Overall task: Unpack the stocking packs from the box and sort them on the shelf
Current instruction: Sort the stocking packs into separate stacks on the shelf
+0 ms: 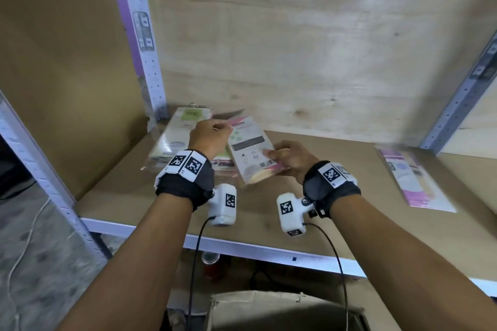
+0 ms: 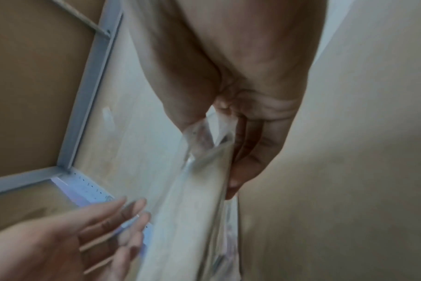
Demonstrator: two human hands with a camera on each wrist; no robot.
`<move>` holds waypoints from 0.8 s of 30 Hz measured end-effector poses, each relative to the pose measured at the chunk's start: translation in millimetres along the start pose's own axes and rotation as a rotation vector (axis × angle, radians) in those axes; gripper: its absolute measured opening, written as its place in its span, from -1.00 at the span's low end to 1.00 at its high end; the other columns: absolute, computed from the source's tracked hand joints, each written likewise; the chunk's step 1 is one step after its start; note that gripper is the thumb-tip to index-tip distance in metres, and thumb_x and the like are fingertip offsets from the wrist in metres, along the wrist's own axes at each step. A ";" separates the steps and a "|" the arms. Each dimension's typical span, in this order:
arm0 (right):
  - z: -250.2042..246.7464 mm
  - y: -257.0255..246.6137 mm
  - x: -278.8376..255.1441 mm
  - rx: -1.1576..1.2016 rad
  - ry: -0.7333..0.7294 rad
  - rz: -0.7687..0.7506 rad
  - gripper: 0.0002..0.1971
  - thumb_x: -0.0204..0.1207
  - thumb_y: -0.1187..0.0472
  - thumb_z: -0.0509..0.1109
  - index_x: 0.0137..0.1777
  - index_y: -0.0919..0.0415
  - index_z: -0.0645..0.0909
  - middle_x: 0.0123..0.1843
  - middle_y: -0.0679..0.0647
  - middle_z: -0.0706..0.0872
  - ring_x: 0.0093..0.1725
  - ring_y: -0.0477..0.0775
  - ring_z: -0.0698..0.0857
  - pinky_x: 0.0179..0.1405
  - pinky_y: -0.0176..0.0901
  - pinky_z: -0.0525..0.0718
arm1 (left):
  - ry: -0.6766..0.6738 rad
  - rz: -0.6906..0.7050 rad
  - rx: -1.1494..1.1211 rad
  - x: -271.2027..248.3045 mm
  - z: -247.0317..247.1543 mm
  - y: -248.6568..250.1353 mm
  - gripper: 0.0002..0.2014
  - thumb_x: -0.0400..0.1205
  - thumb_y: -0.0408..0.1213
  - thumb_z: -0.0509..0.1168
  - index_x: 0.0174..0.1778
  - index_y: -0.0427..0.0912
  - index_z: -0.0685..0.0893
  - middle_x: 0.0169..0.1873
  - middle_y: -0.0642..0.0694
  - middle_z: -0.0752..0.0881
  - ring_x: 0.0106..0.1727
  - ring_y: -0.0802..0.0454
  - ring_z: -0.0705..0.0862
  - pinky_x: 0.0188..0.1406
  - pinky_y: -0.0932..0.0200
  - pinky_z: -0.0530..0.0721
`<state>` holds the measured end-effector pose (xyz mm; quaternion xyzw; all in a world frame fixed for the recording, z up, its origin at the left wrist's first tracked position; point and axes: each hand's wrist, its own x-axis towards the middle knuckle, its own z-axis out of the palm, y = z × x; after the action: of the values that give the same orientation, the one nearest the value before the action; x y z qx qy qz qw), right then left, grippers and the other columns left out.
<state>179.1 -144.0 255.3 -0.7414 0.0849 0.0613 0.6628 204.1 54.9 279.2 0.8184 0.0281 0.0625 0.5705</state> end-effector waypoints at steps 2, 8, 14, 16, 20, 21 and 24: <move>-19.3 -6.6 -22.4 0.009 0.010 -0.063 -0.73 0.51 0.35 0.53 0.11 0.32 0.53 0.04 0.35 0.77 -0.13 0.31 0.78 -0.45 -0.11 0.80 | -0.085 -0.035 -0.082 -10.2 10.1 3.6 -0.90 0.66 -0.18 0.37 -0.03 -0.08 0.77 0.03 -0.21 0.82 0.03 -0.15 0.81 0.16 -0.05 0.80; -64.8 -15.9 -61.0 -0.237 0.089 -0.398 -0.85 0.49 0.42 0.54 -0.01 0.35 0.64 -0.14 0.20 0.71 -0.27 0.08 0.69 -0.44 -0.17 0.66 | -0.429 -0.257 -0.552 -38.8 47.7 27.3 -0.46 0.54 0.04 0.51 0.31 -0.22 0.63 0.23 -0.30 0.69 0.13 -0.24 0.82 -0.30 0.14 0.83; -88.4 12.5 -75.0 -0.722 0.096 -0.704 -0.81 0.43 0.29 0.56 -0.03 0.08 0.67 -0.04 0.02 0.69 -0.03 -0.04 0.66 -0.09 -0.38 0.52 | -0.408 -0.397 -0.816 -45.0 83.1 26.4 -0.57 0.59 -0.18 0.50 0.24 -0.39 0.62 0.13 -0.38 0.76 0.07 -0.20 0.83 -0.11 -0.01 0.87; -101.4 18.0 -75.1 -0.746 0.011 -0.578 -0.76 0.39 0.06 0.63 0.01 -0.02 0.68 0.05 0.00 0.65 0.05 -0.04 0.63 -0.01 -0.30 0.54 | -0.363 -0.379 -0.743 -46.1 96.9 19.7 -0.86 0.69 -0.35 0.36 0.12 -0.28 0.62 0.03 -0.29 0.77 0.01 -0.13 0.79 -0.06 0.04 0.85; -133.7 19.0 -69.4 -0.583 0.204 -0.428 -0.74 0.49 -0.15 0.49 0.07 -0.06 0.68 0.13 -0.07 0.69 0.13 -0.16 0.65 0.01 -0.33 0.55 | -0.432 -0.333 -0.637 -50.7 115.2 14.9 -0.91 0.72 -0.39 0.30 0.12 -0.21 0.61 0.01 -0.22 0.79 -0.02 -0.06 0.77 -0.01 0.08 0.78; -142.0 20.9 -67.8 -0.554 0.272 -0.390 -0.74 0.54 -0.15 0.44 0.09 -0.03 0.67 0.10 -0.08 0.71 0.07 -0.18 0.69 -0.04 -0.34 0.60 | -0.465 -0.334 -0.632 -51.9 118.0 14.7 -0.85 0.72 -0.38 0.30 0.19 -0.25 0.61 0.09 -0.26 0.78 0.05 -0.09 0.77 0.01 0.07 0.77; -163.9 39.2 -64.4 -0.361 0.168 -0.194 -0.66 0.56 -0.17 0.43 0.13 0.07 0.70 -0.02 -0.01 0.81 -0.18 -0.18 0.80 -0.35 -0.42 0.64 | -0.539 -0.365 -0.659 -55.9 125.1 14.6 -0.68 0.71 -0.40 0.32 0.38 -0.35 0.55 0.28 -0.38 0.70 0.19 -0.17 0.71 -0.11 0.12 0.83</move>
<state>104.4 -308.1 248.9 -0.8552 0.0559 -0.0506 0.5128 165.2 -73.1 246.2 0.5622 0.0012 -0.2484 0.7888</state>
